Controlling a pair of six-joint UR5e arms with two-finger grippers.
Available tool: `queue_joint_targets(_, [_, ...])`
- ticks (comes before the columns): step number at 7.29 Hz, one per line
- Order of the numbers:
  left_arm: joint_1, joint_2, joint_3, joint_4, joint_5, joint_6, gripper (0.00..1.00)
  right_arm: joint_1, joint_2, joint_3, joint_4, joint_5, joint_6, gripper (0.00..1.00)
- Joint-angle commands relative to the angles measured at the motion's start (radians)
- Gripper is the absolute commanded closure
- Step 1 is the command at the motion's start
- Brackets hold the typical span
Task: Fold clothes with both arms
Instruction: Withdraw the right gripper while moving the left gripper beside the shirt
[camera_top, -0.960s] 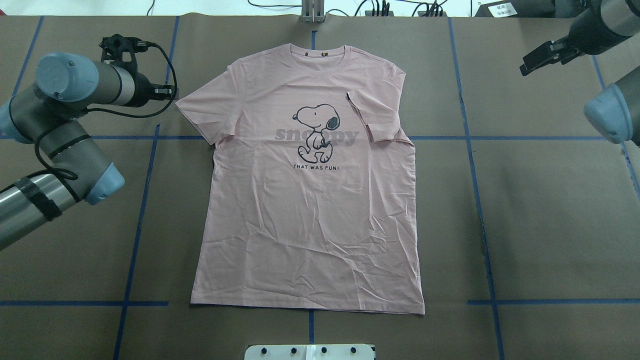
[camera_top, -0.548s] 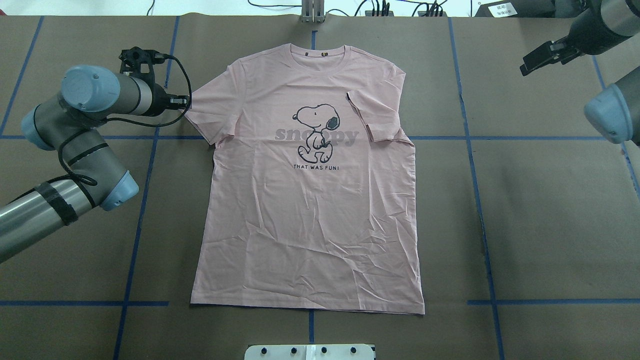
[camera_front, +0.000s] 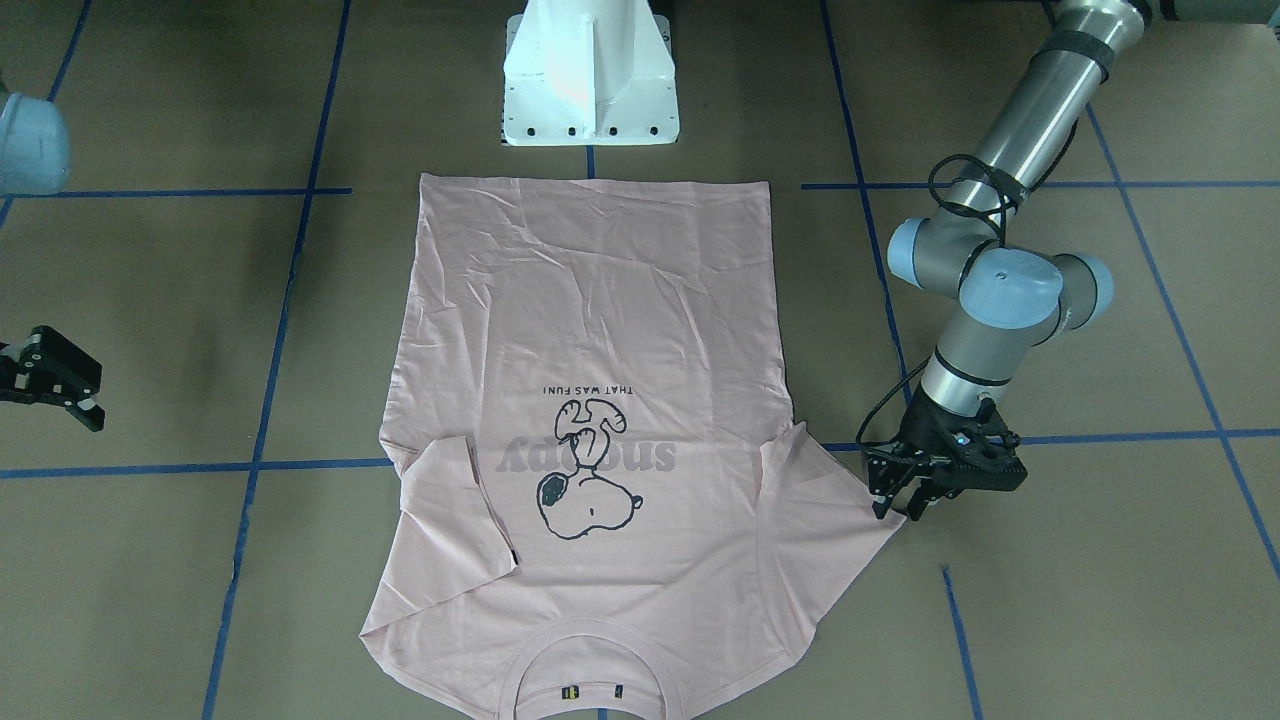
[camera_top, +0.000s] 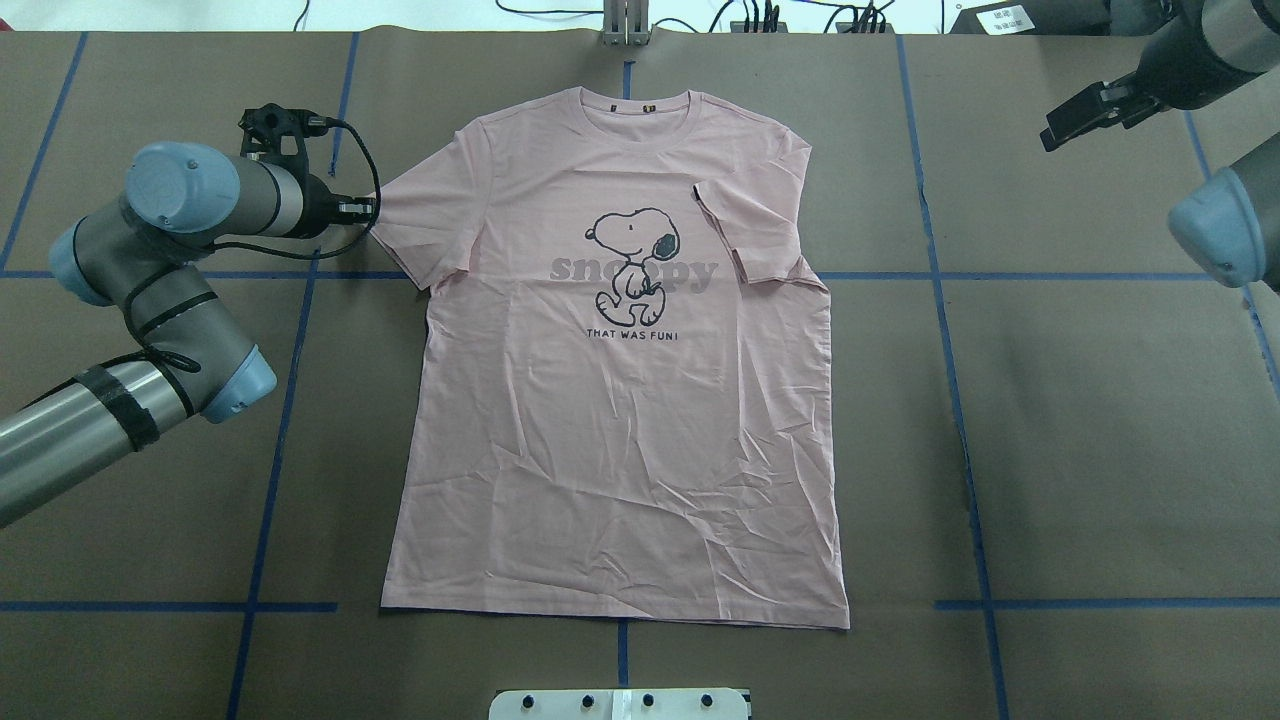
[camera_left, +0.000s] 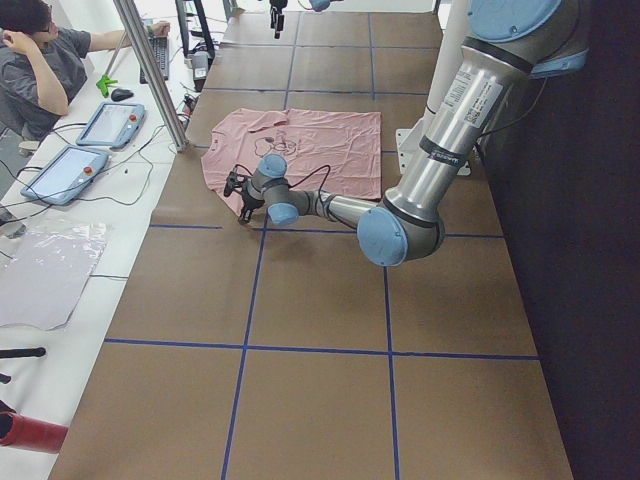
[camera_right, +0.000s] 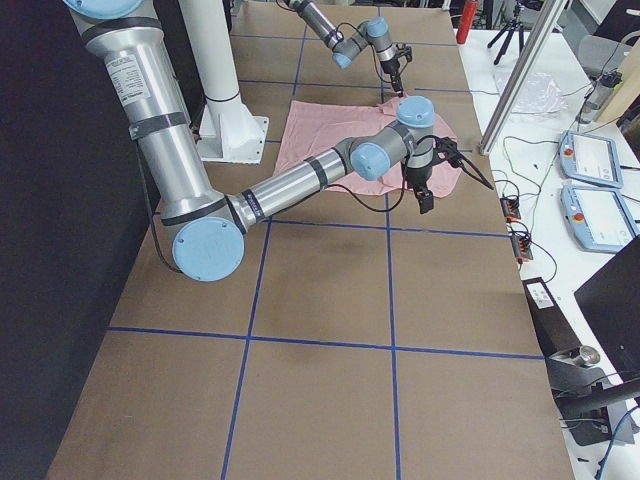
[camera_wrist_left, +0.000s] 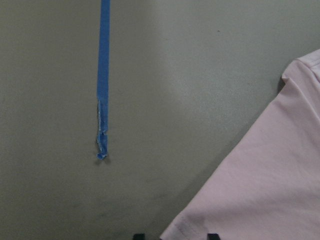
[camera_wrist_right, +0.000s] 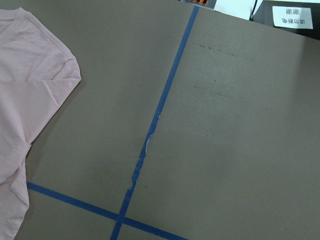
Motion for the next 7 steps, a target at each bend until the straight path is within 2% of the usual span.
queue_joint_targets(1, [0.001, -0.012, 0.0, -0.003, -0.001, -0.001, 1.0, -0.001, 0.001, -0.001, 0.0, 0.0, 0.0, 0.0])
queue_joint_targets(3, [0.001, -0.015, -0.007, -0.006, -0.001, -0.001, 1.0, -0.001, 0.001, -0.001, 0.0, -0.002, 0.0, 0.0])
queue_joint_targets(5, [0.001, -0.024, -0.072, 0.022, -0.007, -0.007, 1.0, -0.001, 0.001, 0.001, 0.0, -0.002, 0.0, 0.0])
queue_joint_targets(7, [0.008, -0.072, -0.188, 0.234, -0.007, -0.098, 1.0, -0.001, -0.001, -0.001, 0.0, -0.002, 0.002, 0.0])
